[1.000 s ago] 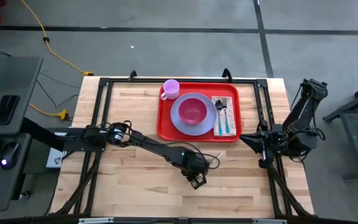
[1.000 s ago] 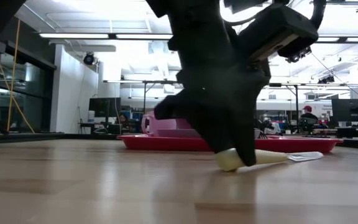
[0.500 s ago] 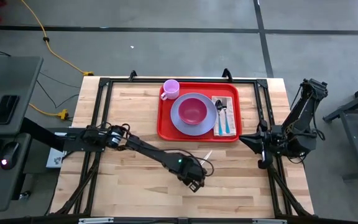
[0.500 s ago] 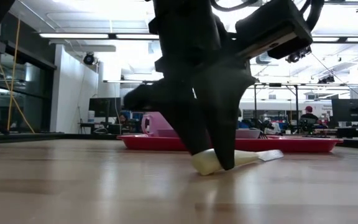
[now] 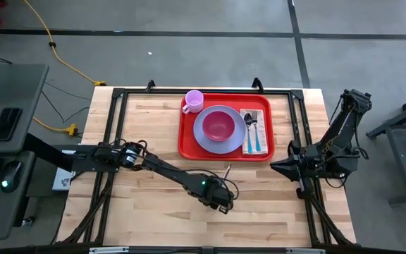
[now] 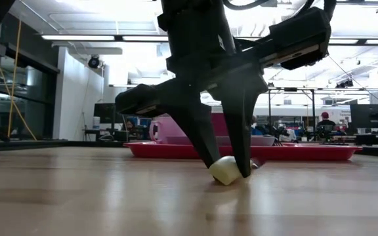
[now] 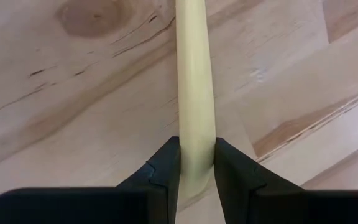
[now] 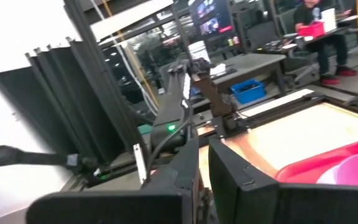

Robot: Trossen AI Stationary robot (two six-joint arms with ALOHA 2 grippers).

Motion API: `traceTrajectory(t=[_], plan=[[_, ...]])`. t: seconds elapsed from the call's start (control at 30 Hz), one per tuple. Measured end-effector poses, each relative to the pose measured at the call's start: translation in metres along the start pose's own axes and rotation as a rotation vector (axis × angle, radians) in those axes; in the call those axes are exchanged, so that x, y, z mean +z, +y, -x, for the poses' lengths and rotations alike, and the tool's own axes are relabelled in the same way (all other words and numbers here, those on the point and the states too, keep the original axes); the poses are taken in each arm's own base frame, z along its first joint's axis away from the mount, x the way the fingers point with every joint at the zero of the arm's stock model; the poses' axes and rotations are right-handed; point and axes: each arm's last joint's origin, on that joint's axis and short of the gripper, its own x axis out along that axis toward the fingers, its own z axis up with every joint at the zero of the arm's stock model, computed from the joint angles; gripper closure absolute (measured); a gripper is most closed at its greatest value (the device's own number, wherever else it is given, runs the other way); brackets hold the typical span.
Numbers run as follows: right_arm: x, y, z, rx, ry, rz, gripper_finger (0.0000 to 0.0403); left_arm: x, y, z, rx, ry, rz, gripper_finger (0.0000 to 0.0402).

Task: Set up tray
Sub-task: Put the knife to the right of the blue fork on the white napkin on the serving tray

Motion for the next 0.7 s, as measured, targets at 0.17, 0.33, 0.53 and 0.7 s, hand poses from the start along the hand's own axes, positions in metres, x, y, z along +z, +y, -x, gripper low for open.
traceTrajectory(t=[0.17,0.33,0.53,0.7], plan=[[-0.0004,0.0011,0.0,0.038,0.012,-0.002,0.0386,0.0003,-0.0005,0.0001,-0.003,-0.01,0.028,0.0284],[-0.0006,0.0017,0.0001,0.058,0.019,-0.002,0.0386,0.0005,-0.0008,0.0001,-0.006,-0.027,0.031,0.0284],[-0.0012,0.0017,0.0001,0.064,0.024,0.004,0.0386,0.0005,-0.0021,0.0003,-0.018,-0.023,0.052,0.0284],[-0.0015,0.0016,0.0001,0.063,0.026,0.007,0.0386,0.0008,-0.006,0.0003,-0.061,-0.003,0.052,0.0284]])
